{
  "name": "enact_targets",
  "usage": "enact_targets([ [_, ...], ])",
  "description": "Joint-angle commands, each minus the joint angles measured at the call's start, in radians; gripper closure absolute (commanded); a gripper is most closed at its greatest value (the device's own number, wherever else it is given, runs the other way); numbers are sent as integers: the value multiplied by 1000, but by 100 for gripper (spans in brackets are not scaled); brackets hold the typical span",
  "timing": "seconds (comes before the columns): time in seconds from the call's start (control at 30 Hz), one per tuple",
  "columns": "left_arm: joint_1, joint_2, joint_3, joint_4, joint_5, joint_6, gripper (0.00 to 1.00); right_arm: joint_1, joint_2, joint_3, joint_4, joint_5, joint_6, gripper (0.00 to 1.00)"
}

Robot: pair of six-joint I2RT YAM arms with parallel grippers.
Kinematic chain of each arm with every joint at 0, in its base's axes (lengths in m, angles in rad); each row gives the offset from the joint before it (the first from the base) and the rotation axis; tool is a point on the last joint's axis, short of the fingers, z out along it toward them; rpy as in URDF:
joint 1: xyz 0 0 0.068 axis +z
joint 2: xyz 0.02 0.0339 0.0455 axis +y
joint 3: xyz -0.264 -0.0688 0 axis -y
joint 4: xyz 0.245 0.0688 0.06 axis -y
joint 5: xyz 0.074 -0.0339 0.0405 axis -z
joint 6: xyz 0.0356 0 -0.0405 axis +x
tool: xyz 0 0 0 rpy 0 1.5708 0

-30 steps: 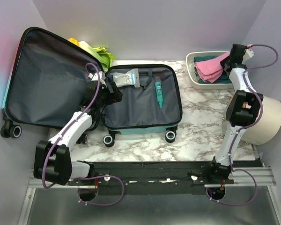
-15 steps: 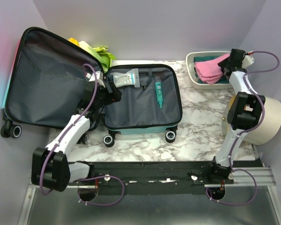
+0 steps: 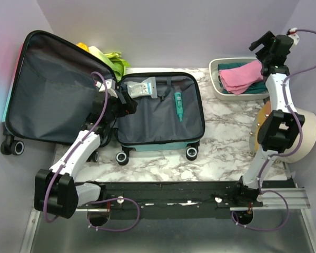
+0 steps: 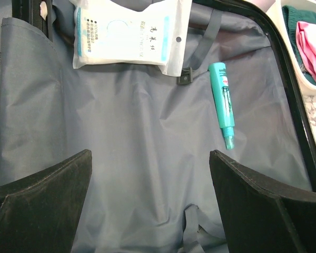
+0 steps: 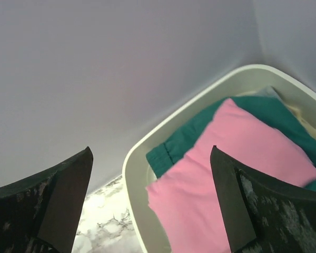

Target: Open, take out, and arrange the luggage

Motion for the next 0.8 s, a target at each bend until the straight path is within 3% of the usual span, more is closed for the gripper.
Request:
enact_targets([
  [0.0, 6, 6, 4, 17, 16, -3, 1, -2, 155, 107, 4, -178, -98, 0],
  [0.23, 6, 9, -5, 11, -16, -6, 1, -11, 293, 192, -30, -119, -69, 0],
  [0.4, 6, 21, 4, 1, -33, 2, 1, -16, 287, 117, -74, 182, -13, 0],
  [0.77, 6, -11, 13, -66, -51, -10, 1, -28, 237, 20, -170, 69, 11, 0],
])
